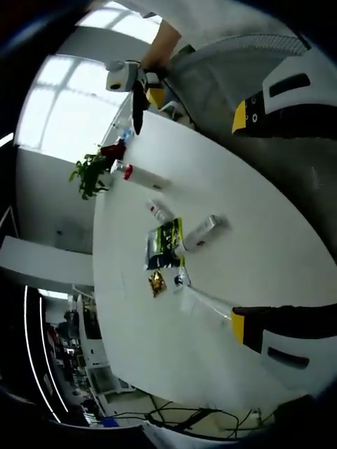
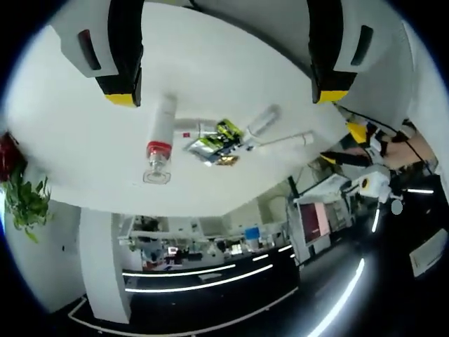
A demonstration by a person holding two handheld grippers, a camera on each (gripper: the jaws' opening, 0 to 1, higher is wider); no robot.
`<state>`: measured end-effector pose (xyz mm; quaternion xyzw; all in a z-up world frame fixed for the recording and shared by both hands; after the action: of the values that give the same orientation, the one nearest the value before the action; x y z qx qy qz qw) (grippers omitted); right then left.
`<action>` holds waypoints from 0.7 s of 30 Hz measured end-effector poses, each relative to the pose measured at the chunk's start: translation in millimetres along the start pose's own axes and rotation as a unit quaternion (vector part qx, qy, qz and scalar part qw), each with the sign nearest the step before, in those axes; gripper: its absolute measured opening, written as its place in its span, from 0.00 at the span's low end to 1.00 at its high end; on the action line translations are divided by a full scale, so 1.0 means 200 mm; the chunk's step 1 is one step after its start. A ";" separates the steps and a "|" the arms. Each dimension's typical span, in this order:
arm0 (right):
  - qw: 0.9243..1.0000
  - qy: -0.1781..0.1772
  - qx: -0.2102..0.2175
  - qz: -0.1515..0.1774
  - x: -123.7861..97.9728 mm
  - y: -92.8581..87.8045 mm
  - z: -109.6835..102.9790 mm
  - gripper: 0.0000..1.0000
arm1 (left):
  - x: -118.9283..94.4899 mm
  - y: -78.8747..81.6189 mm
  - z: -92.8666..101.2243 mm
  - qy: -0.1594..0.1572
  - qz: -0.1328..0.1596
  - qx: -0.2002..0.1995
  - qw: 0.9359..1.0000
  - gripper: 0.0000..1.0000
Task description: Arrange the skincare products in the storage area until every visible bottle or jar stands upright without overlapping.
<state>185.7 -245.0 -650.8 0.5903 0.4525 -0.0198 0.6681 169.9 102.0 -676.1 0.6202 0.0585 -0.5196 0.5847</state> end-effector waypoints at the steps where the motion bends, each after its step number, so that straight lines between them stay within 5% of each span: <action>1: 1.000 0.000 -0.001 -0.004 0.00 0.00 0.00 1.00 | 0.01 0.00 -0.01 0.001 -0.002 0.001 1.000 0.92; 21: 1.000 -0.005 0.005 -0.013 0.02 -0.02 0.00 1.00 | 0.11 0.00 -0.32 0.029 -0.073 -0.008 0.997 0.90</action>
<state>186.3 -245.0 -655.9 0.5877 0.4569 -0.0340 0.6668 216.1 139.9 -706.3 0.6244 0.1246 -0.5425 0.5480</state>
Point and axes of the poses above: the point that each gripper's makers call its tool centre point, and the gripper's own axes: x roughly forward along the fingers, z roughly to its right, y roughly out of its top, the point moved 7 cm from there along -x, roughly backward along the fingers, and after that the axes turned 10 degrees about -z, right-handed, at the moved point
